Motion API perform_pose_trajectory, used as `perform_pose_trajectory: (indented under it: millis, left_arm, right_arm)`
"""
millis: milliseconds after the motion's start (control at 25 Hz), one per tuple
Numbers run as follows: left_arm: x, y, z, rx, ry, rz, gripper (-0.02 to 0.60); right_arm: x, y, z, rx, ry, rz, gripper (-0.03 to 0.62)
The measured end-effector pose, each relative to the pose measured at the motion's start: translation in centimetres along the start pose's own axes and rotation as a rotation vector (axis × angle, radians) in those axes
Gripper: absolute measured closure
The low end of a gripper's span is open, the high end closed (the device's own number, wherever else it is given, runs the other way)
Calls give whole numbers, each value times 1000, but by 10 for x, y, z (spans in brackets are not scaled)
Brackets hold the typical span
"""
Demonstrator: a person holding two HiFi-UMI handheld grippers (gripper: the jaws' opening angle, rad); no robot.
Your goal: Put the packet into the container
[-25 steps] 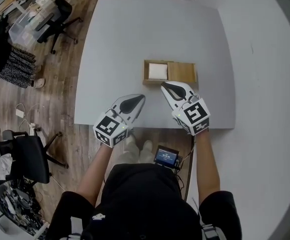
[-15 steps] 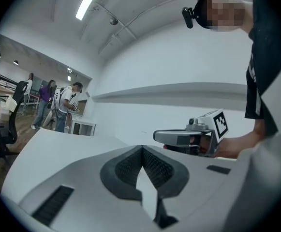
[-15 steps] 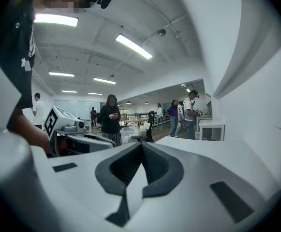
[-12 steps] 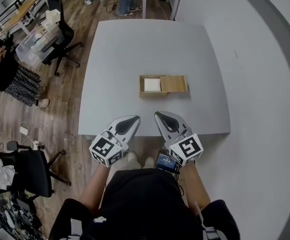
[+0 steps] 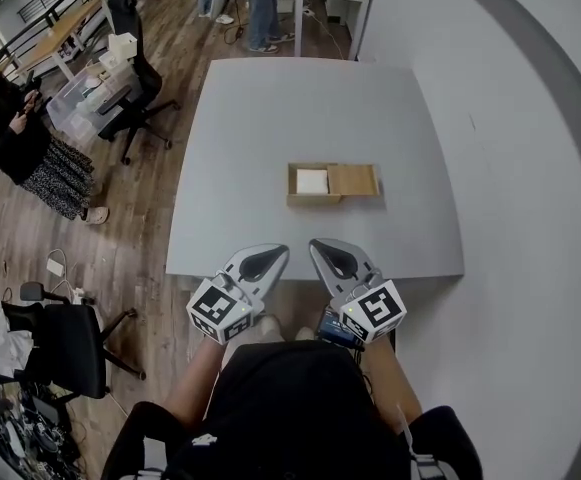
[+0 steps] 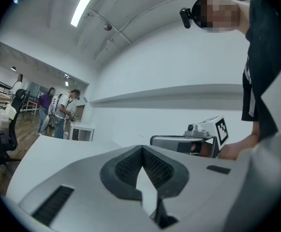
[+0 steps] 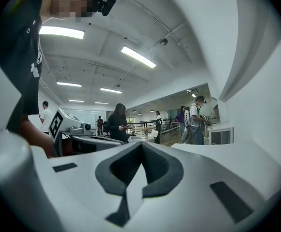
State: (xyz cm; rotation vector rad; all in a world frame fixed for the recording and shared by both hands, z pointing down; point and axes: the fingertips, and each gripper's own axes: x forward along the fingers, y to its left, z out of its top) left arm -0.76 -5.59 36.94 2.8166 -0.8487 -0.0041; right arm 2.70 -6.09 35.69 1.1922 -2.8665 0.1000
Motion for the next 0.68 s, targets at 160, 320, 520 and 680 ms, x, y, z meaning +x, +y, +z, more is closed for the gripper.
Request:
perform_pose_trajectory:
  millis: [160, 320, 520, 680]
  left_arm:
    - [1, -2, 2, 8, -2, -3, 581]
    - [-2, -2, 5, 6, -9, 0, 580]
    - [-2, -5, 3, 7, -4, 1, 580]
    - [1, -8, 1, 13, 0, -4, 580]
  right_arm:
    - [-4, -1, -3, 0, 6, -1, 572]
    - [-6, -4, -8, 16, 17, -12, 572]
    - [-7, -8, -13, 14, 37, -27, 572]
    - [-11, -13, -15, 33, 23, -39, 572]
